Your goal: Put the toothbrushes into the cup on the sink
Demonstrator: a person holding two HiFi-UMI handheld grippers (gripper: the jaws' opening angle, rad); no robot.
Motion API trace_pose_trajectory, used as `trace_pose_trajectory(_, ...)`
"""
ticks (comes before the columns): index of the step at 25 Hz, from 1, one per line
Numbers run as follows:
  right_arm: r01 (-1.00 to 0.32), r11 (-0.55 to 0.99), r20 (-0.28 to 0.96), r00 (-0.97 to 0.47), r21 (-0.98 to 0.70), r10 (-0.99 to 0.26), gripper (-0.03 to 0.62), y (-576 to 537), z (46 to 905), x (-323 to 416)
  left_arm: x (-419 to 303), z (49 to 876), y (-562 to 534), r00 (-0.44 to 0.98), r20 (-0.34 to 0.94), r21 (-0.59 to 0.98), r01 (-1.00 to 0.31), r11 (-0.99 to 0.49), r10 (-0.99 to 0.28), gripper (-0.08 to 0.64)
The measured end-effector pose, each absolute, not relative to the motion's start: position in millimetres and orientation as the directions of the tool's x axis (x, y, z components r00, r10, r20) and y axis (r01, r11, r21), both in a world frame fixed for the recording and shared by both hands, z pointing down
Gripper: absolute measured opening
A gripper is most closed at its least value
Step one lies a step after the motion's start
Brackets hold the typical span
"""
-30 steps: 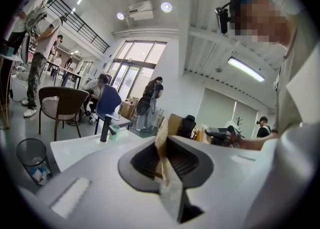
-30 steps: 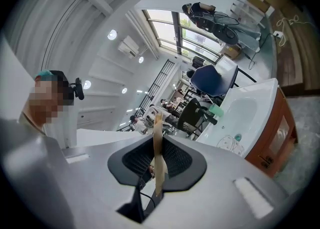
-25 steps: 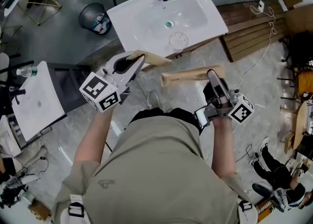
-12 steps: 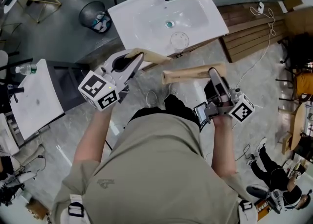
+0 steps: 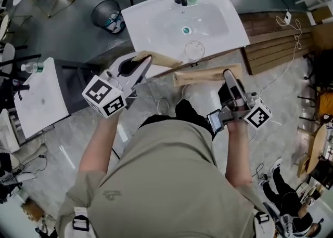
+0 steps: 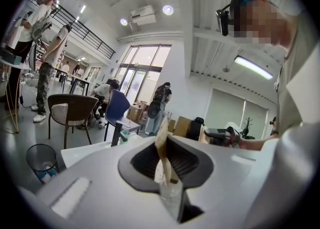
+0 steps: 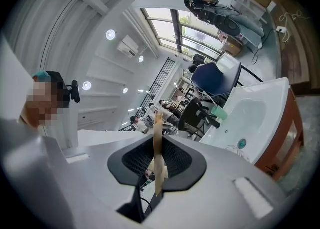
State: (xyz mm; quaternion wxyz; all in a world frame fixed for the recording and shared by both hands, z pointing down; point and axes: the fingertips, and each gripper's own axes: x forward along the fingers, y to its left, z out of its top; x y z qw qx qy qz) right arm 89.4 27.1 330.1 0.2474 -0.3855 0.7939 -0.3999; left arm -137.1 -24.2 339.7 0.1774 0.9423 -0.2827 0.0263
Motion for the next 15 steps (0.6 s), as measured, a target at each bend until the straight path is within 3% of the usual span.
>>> trace_pose_trajectory(15, -0.342, 0.391, -0.086, -0.649, -0.855, -0.756, 0.06, -31, 349, 127, -100, 343, -62, 0.782, 0.21, 0.302, -0.622, -0.722, -0.586, 0.04)
